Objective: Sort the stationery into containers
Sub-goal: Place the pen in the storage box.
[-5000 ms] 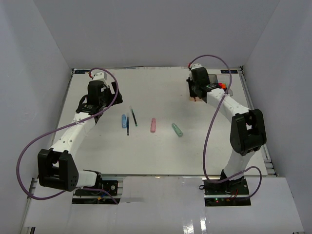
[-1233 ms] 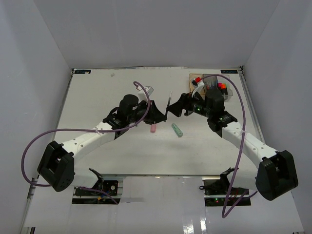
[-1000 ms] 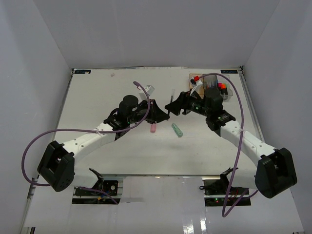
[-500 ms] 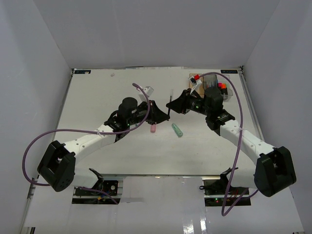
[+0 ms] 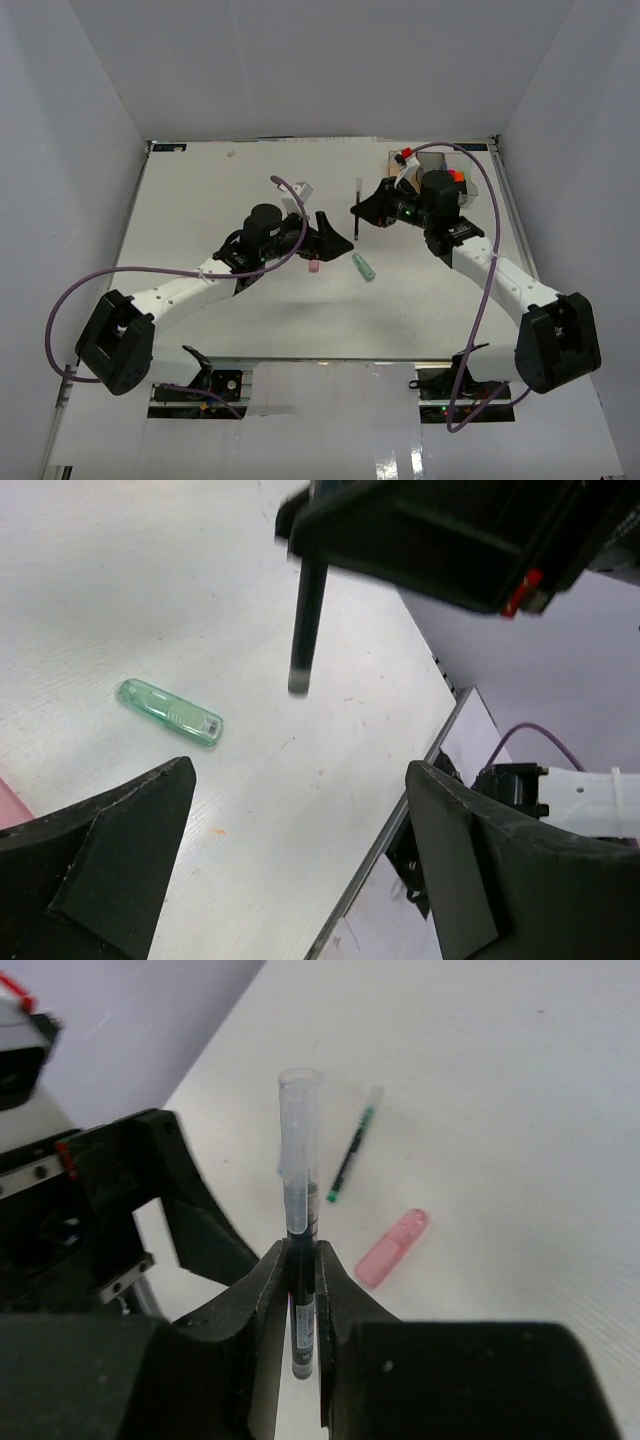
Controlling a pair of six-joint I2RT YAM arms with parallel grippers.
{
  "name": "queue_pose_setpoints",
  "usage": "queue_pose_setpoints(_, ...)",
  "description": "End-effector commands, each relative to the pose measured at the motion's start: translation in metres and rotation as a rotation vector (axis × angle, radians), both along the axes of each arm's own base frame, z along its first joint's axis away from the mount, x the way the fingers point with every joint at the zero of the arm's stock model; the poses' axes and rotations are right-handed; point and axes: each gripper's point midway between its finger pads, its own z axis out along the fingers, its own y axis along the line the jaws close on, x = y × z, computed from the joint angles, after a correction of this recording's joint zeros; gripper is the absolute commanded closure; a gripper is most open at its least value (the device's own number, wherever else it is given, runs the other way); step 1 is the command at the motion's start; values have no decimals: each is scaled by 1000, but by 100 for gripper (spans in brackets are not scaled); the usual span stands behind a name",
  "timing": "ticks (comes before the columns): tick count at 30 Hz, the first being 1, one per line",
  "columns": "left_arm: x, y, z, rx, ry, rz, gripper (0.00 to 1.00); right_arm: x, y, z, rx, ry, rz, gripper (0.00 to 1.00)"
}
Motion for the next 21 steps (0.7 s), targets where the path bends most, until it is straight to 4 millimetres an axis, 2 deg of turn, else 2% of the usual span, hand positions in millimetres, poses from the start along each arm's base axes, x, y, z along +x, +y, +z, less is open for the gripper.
queue_pose_setpoints(1, 11, 14, 13, 33, -42, 76, 2, 42, -33, 3, -105, -32, -126, 83)
queue_pose_setpoints(2, 21, 25, 5, 70, -16, 124, 2, 61, -52, -8, -172, -37, -187, 83)
queue_pose_setpoints(3, 27, 31, 3, 92, -11, 146, 2, 75, -59, 4, -196, -66, -219, 83)
queue_pose_setpoints(4, 35, 39, 5, 114, 4, 172, 2, 81, -72, -7, -257, -22, -251, 83)
queue_pose_setpoints(5, 43, 47, 7, 122, 7, 198, 2, 95, -87, -9, -309, -27, -317, 83)
queue_pose_setpoints(6, 59, 68, 5, 146, 29, 260, 2, 111, -103, -20, -370, -23, -355, 83)
queue_pose_setpoints(7, 68, 80, 6, 156, 35, 293, 2, 124, -112, -8, -387, -45, -396, 84)
queue_pose_setpoints(8, 77, 93, 12, 171, 51, 333, 2, 137, -124, -22, -431, -17, -444, 84)
queue_pose_setpoints(9, 96, 118, 11, 200, 63, 423, 2, 147, -136, -22, -451, -21, -474, 84)
queue_pose_setpoints(10, 101, 134, 2, 256, 91, 462, 2, 160, -143, -11, -456, -44, -505, 84)
queue_pose_setpoints(11, 117, 152, 15, 268, 72, 522, 2, 172, -157, -25, -497, -12, -550, 85)
queue_pose_setpoints(12, 127, 165, 8, 318, 82, 572, 2, 180, -163, -26, -522, -16, -566, 85)
queue_pose_setpoints(13, 129, 176, 1, 375, 89, 589, 2, 194, -172, -12, -529, -41, -609, 87)
queue_pose_setpoints(14, 139, 192, -4, 418, 93, 642, 2, 203, -180, -30, -562, -6, -609, 88)
queue_pose_setpoints(17, 143, 215, -17, 503, 95, 701, 2, 230, -200, -35, -620, 1, -668, 89)
queue_pose_setpoints(18, 140, 223, -31, 537, 111, 725, 2, 234, -205, -40, -647, 4, -669, 89)
queue_pose_setpoints(19, 140, 226, -33, 543, 99, 736, 2, 241, -209, -53, -671, 25, -672, 89)
queue_pose_setpoints(20, 137, 228, -40, 555, 105, 736, 2, 249, -215, -46, -671, 17, -691, 89)
queue_pose_setpoints(21, 134, 229, -44, 569, 120, 726, 2, 250, -220, -51, -687, 38, -700, 89)
